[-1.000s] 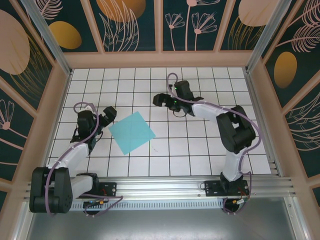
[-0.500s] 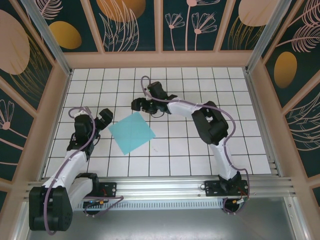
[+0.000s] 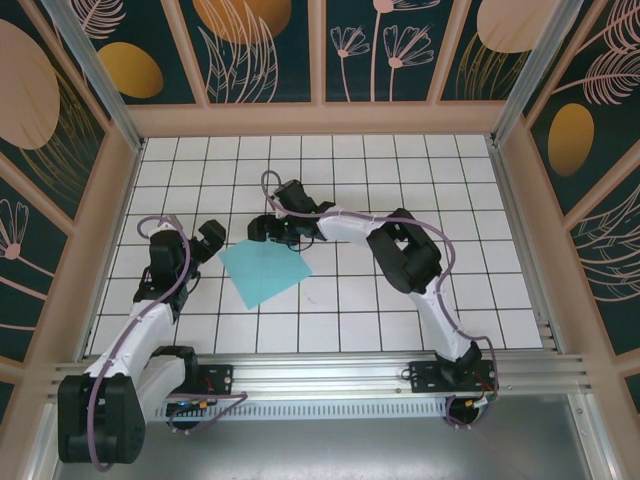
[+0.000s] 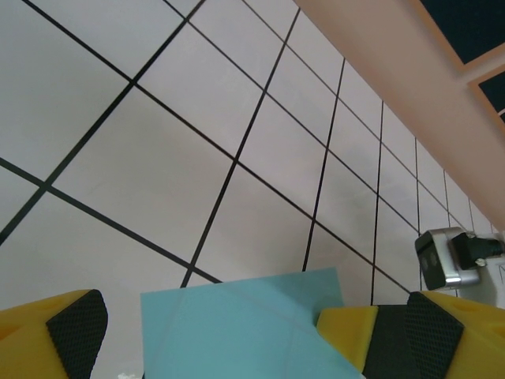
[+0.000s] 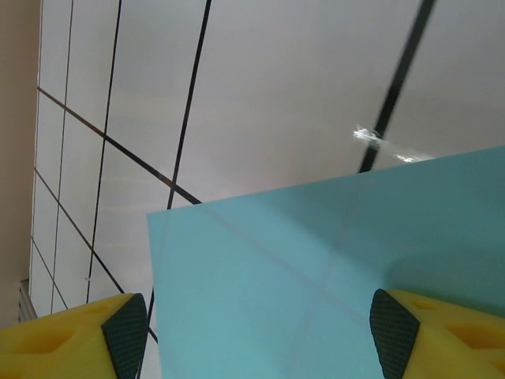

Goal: Fold a paper plane with a square sheet of paper (pick it up from the middle)
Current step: Move the square sheet of paper to the center of the table.

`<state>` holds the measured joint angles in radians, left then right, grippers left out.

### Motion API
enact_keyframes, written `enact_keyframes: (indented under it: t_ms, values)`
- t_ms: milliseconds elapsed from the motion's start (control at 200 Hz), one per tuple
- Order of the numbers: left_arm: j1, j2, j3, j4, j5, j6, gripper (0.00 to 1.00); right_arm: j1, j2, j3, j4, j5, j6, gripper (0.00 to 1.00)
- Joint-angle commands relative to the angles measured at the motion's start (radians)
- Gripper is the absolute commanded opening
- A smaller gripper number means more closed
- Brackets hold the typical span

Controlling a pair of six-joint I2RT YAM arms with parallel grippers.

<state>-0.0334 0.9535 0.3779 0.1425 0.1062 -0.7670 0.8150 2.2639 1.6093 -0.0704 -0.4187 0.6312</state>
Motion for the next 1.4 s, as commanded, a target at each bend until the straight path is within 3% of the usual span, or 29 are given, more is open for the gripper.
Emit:
enact_keyframes:
  t_ms: [0,315,470,635,921,1091,1396]
  values:
    - [0.003,0.018,0.024,0.020,0.064,0.023,0.98,-0.033,-0.072,-0.130,-0.053,0.087,0.009,0.78]
    - [0.000,0.071,0.023,0.077,0.152,0.016,0.99,-0.151,-0.306,-0.435,-0.068,0.189,-0.076,0.78]
    - [-0.006,0.087,0.039,0.089,0.166,0.017,0.98,-0.178,-0.380,-0.408,-0.166,0.239,-0.134,0.78]
    - [-0.019,0.093,0.056,0.086,0.194,0.018,0.99,-0.173,-0.454,-0.403,-0.177,0.287,-0.070,0.79]
    - [-0.100,0.124,0.079,0.082,0.211,0.017,0.98,-0.150,-0.367,-0.383,-0.138,0.156,-0.044,0.77]
    - [-0.140,0.174,0.099,0.099,0.226,0.004,0.99,-0.165,-0.326,-0.426,-0.125,0.171,-0.045,0.77]
    - [-0.232,0.280,0.144,0.132,0.219,-0.024,0.98,-0.175,-0.441,-0.598,-0.138,0.278,0.024,0.76]
